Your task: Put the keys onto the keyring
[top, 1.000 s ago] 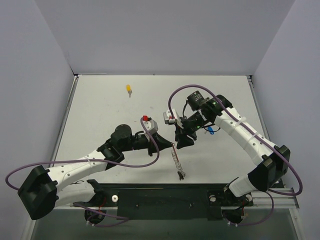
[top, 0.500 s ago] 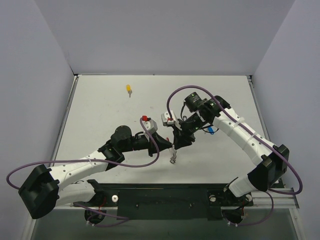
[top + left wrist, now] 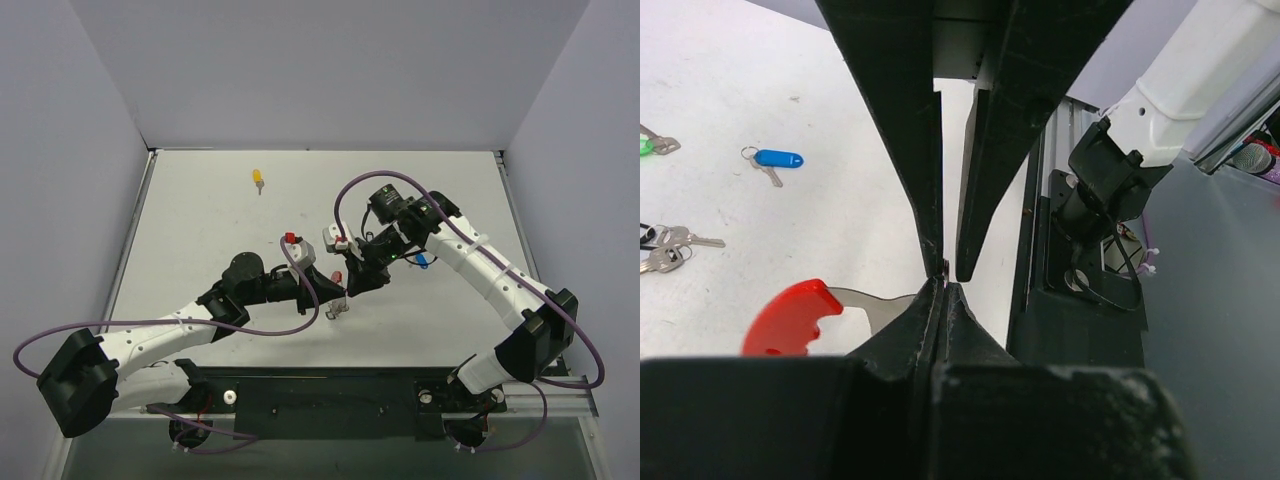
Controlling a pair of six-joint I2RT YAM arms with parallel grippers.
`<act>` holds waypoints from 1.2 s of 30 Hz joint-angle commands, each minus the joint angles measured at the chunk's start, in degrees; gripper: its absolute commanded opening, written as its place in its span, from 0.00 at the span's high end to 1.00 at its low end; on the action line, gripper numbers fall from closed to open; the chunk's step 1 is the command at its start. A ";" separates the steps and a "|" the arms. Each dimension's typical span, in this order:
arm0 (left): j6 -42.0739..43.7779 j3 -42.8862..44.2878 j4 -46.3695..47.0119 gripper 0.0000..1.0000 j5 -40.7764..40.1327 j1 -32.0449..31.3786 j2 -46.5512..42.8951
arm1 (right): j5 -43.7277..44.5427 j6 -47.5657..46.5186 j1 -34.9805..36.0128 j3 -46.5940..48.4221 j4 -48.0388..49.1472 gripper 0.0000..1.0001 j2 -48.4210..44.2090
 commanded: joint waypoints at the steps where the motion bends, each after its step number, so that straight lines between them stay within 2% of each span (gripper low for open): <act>1: -0.25 0.27 4.90 1.00 -0.35 0.13 -0.28 | -3.61 -1.20 0.47 0.51 -2.51 0.90 1.19; 6: -0.25 0.27 4.90 1.00 -0.61 0.13 -0.46 | -3.96 -1.37 0.47 0.34 -2.51 0.88 1.19; 10: -0.25 0.18 4.90 1.00 -0.87 0.13 -0.46 | -4.58 -1.55 0.47 0.34 -2.95 1.00 1.36; 19: -1.39 -1.84 4.81 0.99 -3.16 0.48 -1.77 | -3.96 -1.46 0.03 2.18 -6.19 1.00 1.98; 22: -1.92 -2.54 4.46 0.80 -3.60 0.74 -2.92 | -3.96 -3.13 -0.06 2.18 -7.34 1.00 2.24; 24: -2.18 -3.16 4.02 0.73 -4.30 0.92 -3.80 | -4.14 -3.83 -0.06 2.36 -7.87 1.00 2.42; 36: -1.66 -6.58 2.26 0.63 -4.22 1.89 -9.07 | -5.19 -8.93 -0.06 2.36 -11.29 1.00 3.21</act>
